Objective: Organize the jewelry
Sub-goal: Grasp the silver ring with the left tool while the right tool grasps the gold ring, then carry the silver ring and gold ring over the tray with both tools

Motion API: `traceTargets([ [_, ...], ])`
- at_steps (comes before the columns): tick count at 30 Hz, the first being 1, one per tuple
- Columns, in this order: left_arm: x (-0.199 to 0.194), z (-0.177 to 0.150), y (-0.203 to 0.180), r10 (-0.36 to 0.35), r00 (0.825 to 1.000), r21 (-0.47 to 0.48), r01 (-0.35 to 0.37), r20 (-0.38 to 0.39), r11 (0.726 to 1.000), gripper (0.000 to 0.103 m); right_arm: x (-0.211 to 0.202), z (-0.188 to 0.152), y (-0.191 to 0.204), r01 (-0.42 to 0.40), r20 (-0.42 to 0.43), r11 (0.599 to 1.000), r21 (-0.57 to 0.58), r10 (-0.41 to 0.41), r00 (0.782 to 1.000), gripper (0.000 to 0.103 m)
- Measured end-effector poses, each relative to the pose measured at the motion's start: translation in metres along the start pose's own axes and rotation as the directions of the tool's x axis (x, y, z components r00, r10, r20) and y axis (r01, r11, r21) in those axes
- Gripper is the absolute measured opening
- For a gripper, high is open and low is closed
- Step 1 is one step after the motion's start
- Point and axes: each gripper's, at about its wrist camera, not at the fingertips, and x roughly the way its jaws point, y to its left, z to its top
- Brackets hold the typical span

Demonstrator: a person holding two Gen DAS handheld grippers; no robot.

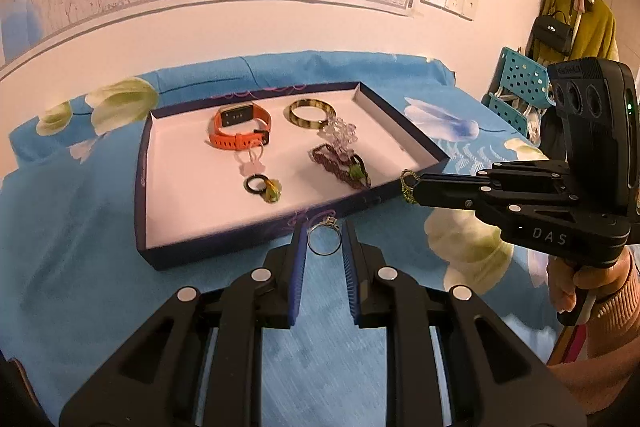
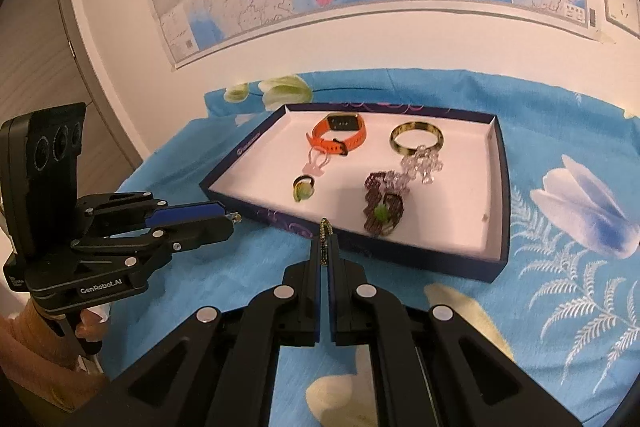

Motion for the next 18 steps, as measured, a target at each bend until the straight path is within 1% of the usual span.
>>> traceTargets([
  [9,0.01,0.018,0.008,0.017,1.0,-0.011,-0.017,0.016,1.0,0.018,0.009,0.018,-0.007,0.011,0.02,1.0,0.002,-0.011,1.0,0.002],
  [18,0.025,0.03,0.015,0.038,0.999,-0.022,-0.038,0.011,0.999,0.018,0.024,0.029,-0.013,0.017,0.011,1.0,0.01,-0.017,1.0,0.002],
])
